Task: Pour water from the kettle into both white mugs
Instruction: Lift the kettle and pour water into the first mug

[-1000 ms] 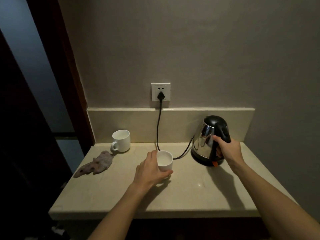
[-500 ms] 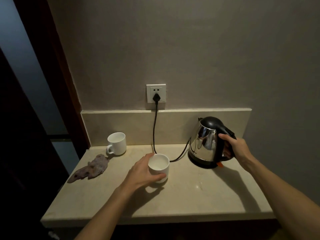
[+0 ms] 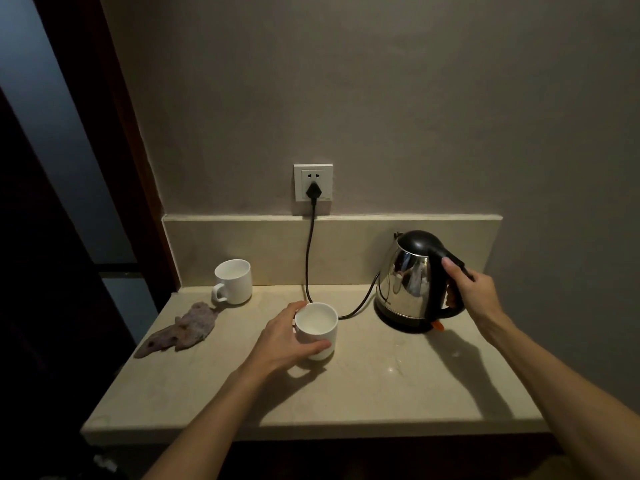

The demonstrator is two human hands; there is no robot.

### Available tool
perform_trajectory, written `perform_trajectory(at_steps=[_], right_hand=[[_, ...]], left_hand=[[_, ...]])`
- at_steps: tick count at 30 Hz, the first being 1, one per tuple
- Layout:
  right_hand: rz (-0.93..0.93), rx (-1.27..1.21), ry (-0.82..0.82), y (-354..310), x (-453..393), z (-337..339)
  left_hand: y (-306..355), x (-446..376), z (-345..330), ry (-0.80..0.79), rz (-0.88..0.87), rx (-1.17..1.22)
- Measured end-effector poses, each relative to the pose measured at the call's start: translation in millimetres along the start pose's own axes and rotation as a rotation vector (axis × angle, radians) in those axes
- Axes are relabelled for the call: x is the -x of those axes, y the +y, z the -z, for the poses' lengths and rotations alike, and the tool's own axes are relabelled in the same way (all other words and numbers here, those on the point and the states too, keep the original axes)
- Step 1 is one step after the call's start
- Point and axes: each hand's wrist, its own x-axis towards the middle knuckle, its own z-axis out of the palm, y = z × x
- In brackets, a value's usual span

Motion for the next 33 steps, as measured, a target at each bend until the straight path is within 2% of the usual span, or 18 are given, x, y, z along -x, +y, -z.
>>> perform_trajectory(at_steps=[10, 22, 33], right_hand=[[-0.068, -0.026, -0.011, 0, -13, 2], [-0.039, -0.046, 0.184, -22, -12, -17], [0.068, -0.030, 0.056, -66, -4, -13]], left_hand=[[-1, 1, -1, 0.003, 0.013, 0.025], [-1, -4, 5, -0.044, 0.037, 0.069], [1, -3, 12, -0.073, -0.050, -0.034]])
